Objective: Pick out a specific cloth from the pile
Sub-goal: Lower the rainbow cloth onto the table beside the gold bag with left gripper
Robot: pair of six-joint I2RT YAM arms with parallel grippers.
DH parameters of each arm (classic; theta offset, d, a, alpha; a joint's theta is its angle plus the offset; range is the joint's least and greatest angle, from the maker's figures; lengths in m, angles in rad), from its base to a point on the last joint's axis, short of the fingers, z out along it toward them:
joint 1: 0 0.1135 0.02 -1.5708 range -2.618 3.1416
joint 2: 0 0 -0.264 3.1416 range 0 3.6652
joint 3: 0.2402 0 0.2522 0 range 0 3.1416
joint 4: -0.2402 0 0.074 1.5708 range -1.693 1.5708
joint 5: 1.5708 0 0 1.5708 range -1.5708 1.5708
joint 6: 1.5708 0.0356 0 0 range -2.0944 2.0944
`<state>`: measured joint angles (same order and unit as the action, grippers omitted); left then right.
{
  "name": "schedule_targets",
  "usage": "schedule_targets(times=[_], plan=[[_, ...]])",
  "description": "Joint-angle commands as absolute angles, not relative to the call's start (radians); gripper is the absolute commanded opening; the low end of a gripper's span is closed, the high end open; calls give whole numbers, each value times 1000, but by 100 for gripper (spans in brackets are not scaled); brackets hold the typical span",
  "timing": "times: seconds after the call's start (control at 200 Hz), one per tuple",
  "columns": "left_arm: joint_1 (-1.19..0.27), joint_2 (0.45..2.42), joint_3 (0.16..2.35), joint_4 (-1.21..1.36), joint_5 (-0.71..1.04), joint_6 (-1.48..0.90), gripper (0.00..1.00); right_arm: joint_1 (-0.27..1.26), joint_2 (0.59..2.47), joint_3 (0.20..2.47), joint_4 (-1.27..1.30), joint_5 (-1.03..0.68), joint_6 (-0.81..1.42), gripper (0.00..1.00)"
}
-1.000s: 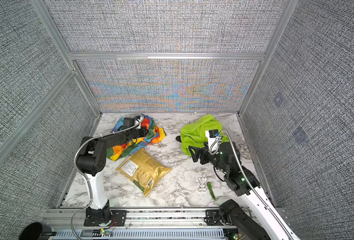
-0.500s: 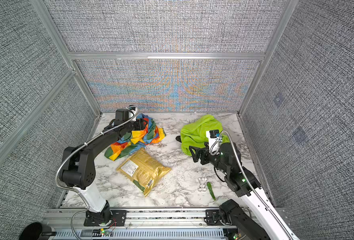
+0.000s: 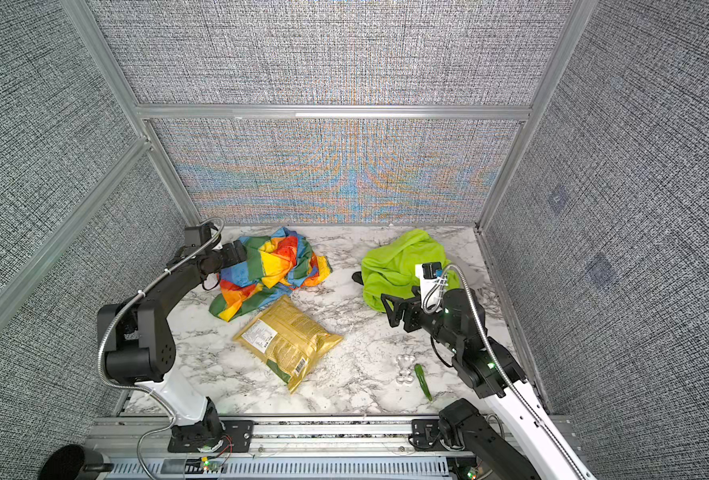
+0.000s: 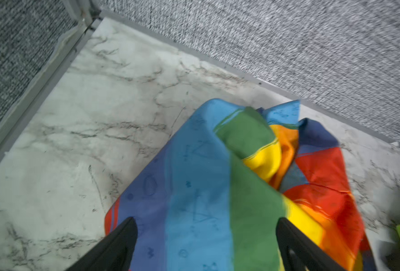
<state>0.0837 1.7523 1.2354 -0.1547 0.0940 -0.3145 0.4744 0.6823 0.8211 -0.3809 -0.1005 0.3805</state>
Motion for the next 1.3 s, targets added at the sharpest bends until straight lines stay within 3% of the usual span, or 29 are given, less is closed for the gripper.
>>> schedule_targets(times=[0.0, 0.315, 0.435, 0.495, 0.55, 0.635, 0.726, 0.956, 1.081, 1.296], plan=[[115, 1785, 1230, -130, 111, -360, 98, 476, 677, 824, -379, -92, 374, 97], [164, 1850, 1143, 1, 216, -382, 98, 474, 670, 827, -390, -77, 370, 97], [164, 1892, 1153, 17, 263, -403, 91, 475, 685, 836, -385, -85, 370, 97], [164, 1898, 1149, 35, 269, -415, 81, 475, 689, 843, -386, -85, 368, 97], [164, 1894, 1145, 54, 272, -424, 65, 476, 689, 844, -387, -83, 370, 97], [164, 1876, 1147, 65, 264, -428, 30, 476, 689, 843, -391, -77, 370, 97], [167, 1840, 1161, 57, 226, -428, 0, 476, 689, 844, -391, -79, 371, 97], [175, 1693, 1223, 6, 81, -342, 0, 476, 694, 843, -393, -78, 373, 97], [165, 1635, 1247, 11, 90, -273, 0, 476, 698, 834, -377, -87, 379, 97], [11, 1650, 1281, -2, 64, -115, 0, 476, 729, 833, -352, -109, 398, 97]])
